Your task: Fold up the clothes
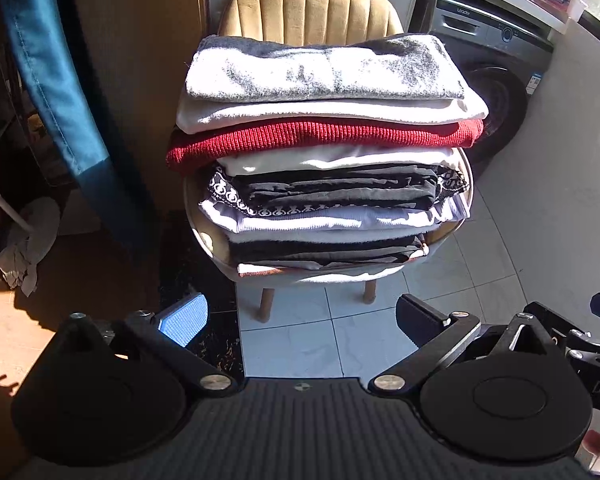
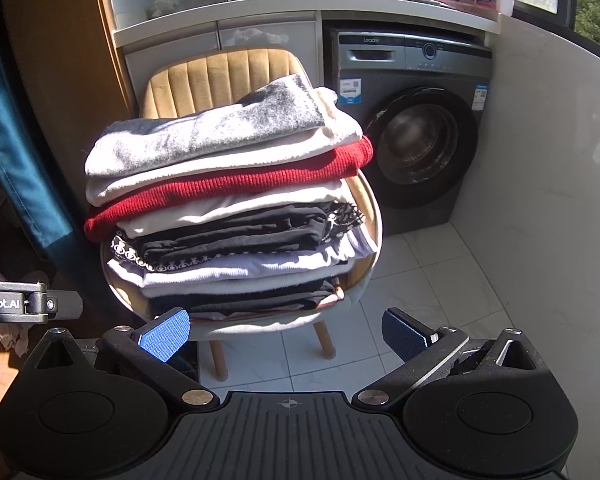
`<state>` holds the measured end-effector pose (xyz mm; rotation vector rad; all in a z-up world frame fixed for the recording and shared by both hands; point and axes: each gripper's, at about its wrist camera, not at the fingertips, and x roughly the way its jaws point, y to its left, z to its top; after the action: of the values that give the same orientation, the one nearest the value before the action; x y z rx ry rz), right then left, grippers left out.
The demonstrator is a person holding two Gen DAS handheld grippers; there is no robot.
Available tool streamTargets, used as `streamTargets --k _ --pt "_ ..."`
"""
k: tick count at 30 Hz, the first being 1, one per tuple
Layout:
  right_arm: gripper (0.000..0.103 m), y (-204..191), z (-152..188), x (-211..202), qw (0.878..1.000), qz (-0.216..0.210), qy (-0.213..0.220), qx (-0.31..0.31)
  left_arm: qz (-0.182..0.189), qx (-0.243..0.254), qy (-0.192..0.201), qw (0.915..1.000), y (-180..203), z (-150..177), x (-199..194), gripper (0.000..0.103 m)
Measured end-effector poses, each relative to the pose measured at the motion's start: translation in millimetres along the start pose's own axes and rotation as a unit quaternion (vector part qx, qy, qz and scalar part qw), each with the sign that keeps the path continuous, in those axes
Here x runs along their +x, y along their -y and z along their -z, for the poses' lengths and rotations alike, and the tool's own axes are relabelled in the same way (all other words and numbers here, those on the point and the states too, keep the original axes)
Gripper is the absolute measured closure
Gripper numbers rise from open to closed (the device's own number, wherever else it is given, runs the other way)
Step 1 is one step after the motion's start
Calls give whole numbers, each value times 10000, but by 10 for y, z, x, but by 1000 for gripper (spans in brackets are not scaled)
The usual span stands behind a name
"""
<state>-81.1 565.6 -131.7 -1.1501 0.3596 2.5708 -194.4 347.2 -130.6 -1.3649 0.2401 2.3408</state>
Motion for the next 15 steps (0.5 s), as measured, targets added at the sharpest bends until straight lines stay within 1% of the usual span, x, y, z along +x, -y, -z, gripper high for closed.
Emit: streamTargets --k 15 --pt "1 101 67 -70 9998 136 -16 117 191 117 -38 9997 143 15 8 0"
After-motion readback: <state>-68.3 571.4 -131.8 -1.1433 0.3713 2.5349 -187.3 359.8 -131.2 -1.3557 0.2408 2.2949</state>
